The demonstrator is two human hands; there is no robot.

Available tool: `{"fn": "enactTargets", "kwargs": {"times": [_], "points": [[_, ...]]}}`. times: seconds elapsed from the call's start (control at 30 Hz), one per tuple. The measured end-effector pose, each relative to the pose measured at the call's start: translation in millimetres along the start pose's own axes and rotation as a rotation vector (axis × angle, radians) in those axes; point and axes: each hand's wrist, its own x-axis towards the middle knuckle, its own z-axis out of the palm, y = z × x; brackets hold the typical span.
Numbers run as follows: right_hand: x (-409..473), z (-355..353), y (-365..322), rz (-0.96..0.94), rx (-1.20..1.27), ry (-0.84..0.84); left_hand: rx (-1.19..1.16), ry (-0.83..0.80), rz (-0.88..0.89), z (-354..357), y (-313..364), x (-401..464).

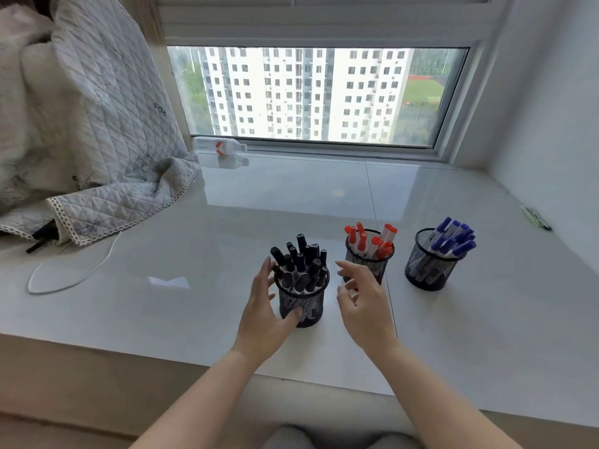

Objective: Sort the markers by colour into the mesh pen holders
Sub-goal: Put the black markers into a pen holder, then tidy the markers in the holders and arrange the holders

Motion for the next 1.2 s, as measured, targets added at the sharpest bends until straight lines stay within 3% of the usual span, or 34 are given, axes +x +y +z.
{"fn": "enactTargets", "kwargs": {"times": [0.13, 0.3, 0.5, 0.6, 0.8, 1.2], "points": [[6.4, -3.4, 8.6, 0.243, 0.140, 0.325, -0.105, 0.057, -0.189, 23.2, 3.5, 4.3], [19.8, -10.2, 23.6, 0.419, 0.131, 0.502, -0.054, 0.117, -0.268, 34.8, 0.0, 13.9], [40.7, -4.1, 57.8, 0.570, 0.100, 0.305, -0.019, 0.156, -0.297, 29.4, -9.4, 26.6], [53.1, 1.3, 70.3, 0.517, 0.113, 0.240, 0.006, 0.173, -0.301, 22.1, -16.8, 37.6], [66.7, 11.7, 83.4, 0.425, 0.191, 0.260, 0.066, 0.235, -0.303, 6.3, -30.9, 63.5], [40.1, 9.0, 87.0, 0.398, 0.034, 0.237, 0.068, 0.258, -0.300, -2.8, -47.8, 84.4]]}}
